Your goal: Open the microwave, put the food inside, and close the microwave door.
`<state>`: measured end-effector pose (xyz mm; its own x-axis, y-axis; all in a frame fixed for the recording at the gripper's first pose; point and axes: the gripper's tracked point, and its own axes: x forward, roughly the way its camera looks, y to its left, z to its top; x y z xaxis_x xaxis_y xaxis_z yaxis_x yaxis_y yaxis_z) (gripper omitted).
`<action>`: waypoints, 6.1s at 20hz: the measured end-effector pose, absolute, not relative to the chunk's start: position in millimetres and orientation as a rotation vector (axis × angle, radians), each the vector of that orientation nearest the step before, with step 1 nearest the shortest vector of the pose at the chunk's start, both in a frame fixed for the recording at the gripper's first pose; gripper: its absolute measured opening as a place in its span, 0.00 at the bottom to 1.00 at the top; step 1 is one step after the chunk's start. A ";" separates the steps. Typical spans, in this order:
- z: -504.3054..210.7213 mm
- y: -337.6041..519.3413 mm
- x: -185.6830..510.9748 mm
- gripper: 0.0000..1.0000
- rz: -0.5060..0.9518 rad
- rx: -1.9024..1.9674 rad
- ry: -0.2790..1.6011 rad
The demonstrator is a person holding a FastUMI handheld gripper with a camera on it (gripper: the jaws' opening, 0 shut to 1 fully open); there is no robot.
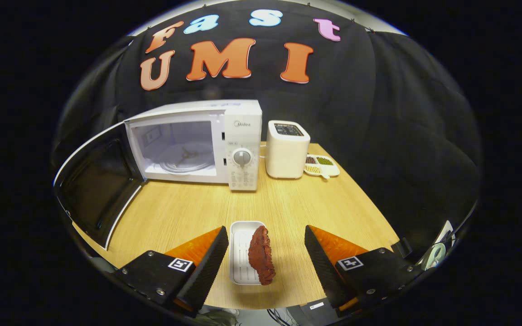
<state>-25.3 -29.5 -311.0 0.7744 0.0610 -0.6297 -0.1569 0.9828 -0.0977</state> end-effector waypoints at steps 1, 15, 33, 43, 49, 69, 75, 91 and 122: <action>-322.0 -29.4 -23.2 1.00 0.135 -0.149 0.720; -381.9 -21.2 -28.2 0.26 0.199 -0.017 1.019; -327.6 9.5 -14.1 0.04 0.205 0.109 0.907; -289.8 114.6 -7.6 0.04 0.196 0.386 0.810; -278.1 206.4 22.0 0.04 0.202 0.620 0.734; -334.0 275.3 195.3 0.04 -0.146 1.188 0.423; -360.9 293.1 197.7 0.13 -0.154 1.179 0.505; -262.5 275.6 99.8 0.98 0.026 0.918 0.483; -163.3 435.8 -185.9 0.01 0.100 0.042 0.490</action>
<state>-185.9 435.8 -163.3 0.8774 0.1058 -0.4679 -0.0856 0.9943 0.0644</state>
